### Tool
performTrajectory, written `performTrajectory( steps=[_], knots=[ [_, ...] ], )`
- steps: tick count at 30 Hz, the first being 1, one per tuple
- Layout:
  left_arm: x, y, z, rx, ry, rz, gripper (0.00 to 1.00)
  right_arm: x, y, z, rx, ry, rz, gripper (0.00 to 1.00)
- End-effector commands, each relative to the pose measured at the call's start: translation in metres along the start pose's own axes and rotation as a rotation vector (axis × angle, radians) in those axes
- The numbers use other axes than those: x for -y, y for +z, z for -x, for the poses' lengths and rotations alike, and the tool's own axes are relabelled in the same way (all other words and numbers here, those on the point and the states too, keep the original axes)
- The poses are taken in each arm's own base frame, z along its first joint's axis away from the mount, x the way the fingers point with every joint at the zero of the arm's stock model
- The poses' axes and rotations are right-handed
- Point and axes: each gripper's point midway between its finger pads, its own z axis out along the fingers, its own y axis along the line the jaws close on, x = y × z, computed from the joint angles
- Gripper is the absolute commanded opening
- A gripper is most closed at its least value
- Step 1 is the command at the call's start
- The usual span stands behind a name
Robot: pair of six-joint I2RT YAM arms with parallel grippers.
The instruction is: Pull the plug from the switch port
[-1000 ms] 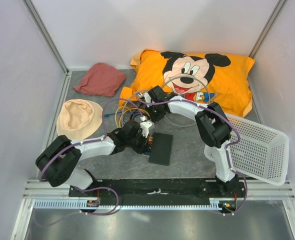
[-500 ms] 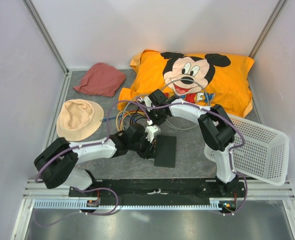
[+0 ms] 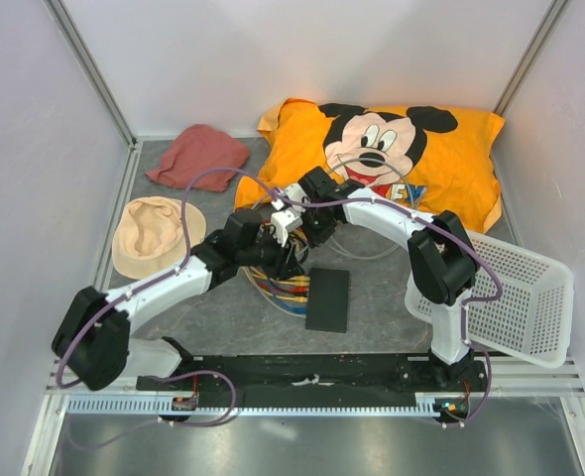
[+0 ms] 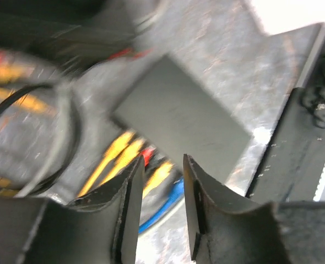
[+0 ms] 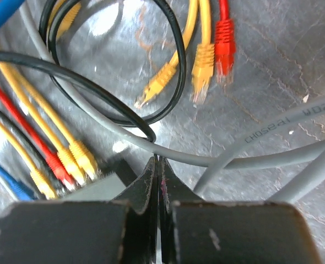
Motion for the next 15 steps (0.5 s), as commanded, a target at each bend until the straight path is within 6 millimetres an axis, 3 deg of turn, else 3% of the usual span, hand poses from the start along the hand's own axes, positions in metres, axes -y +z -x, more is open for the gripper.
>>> performTrajectory(
  steps=[1,8,13,15],
  knots=[
    [-0.006,0.005,-0.005,-0.084,-0.061,-0.102,0.38,-0.007,-0.024,0.0,-0.023,-0.127,0.053,0.0],
    [-0.024,0.004,0.005,-0.055,-0.092,-0.037,0.39,-0.01,-0.019,-0.034,-0.109,-0.108,0.068,0.0],
    [-0.027,0.002,-0.002,-0.057,-0.17,-0.051,0.39,-0.012,-0.027,-0.026,-0.063,-0.093,0.08,0.0],
    [-0.024,-0.007,0.012,-0.009,-0.165,-0.051,0.4,-0.018,-0.04,-0.01,-0.014,-0.099,0.114,0.19]
  ],
)
